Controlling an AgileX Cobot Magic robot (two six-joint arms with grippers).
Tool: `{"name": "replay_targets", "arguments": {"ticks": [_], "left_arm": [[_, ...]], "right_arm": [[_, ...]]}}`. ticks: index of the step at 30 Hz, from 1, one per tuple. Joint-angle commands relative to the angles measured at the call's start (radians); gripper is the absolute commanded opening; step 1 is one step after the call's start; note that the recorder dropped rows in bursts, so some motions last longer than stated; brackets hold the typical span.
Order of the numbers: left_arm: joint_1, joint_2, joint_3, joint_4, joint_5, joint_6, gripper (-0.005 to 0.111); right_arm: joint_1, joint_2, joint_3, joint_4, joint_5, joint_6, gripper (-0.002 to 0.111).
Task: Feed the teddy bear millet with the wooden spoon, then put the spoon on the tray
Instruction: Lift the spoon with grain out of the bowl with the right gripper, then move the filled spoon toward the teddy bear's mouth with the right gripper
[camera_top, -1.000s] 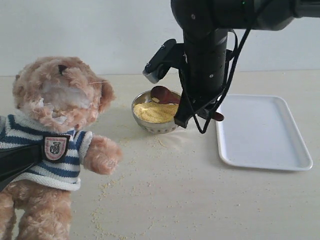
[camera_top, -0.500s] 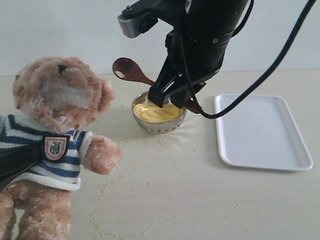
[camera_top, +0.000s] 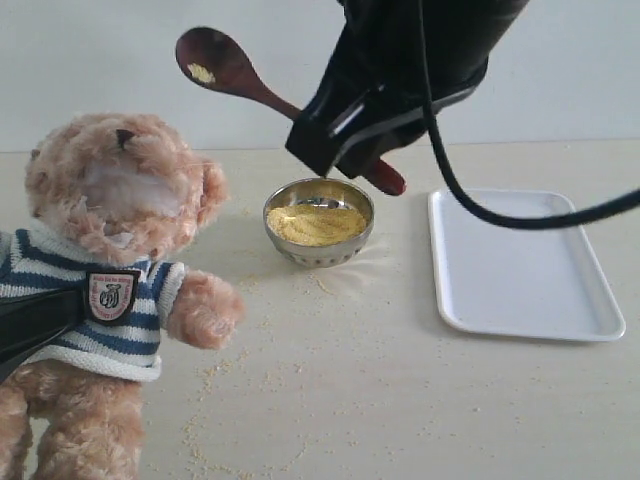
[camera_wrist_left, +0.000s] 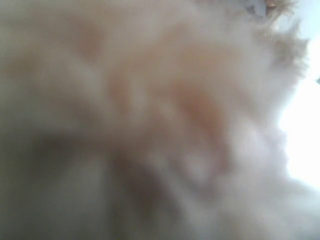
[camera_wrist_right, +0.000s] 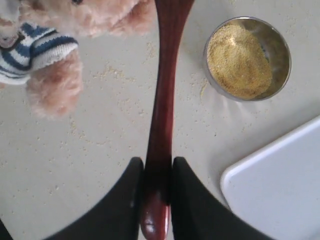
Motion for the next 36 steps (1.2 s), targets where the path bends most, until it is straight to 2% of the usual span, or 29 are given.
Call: {"name": "replay_targets", "arguments": {"ticks": [1, 10, 15, 20, 26, 36], "left_arm": [[0.003, 0.002, 0.000, -0.021, 0.015, 0.001, 0.005], [0.003, 0.002, 0.000, -0.021, 0.015, 0.001, 0.005], [0.003, 0.002, 0.000, -0.021, 0.015, 0.001, 0.005], [0.003, 0.002, 0.000, -0.021, 0.015, 0.001, 0.005], [0.003, 0.002, 0.000, -0.021, 0.015, 0.001, 0.005], [0.003, 0.002, 0.000, -0.021, 0.015, 0.001, 0.005]], "right_arm": [[0.002, -0.017, 0.088, 0.000, 0.000, 0.001, 0.000], [0.002, -0.080, 0.154, 0.007, 0.000, -0.011, 0.000], [0.004, -0.102, 0.154, 0.122, 0.000, -0.037, 0.000], [0.100, -0.104, 0.154, 0.116, 0.000, -0.038, 0.000], [0.238, -0.088, 0.154, -0.048, 0.000, 0.045, 0.000], [0.250, 0.015, 0.154, -0.191, 0.000, 0.061, 0.000]]}}
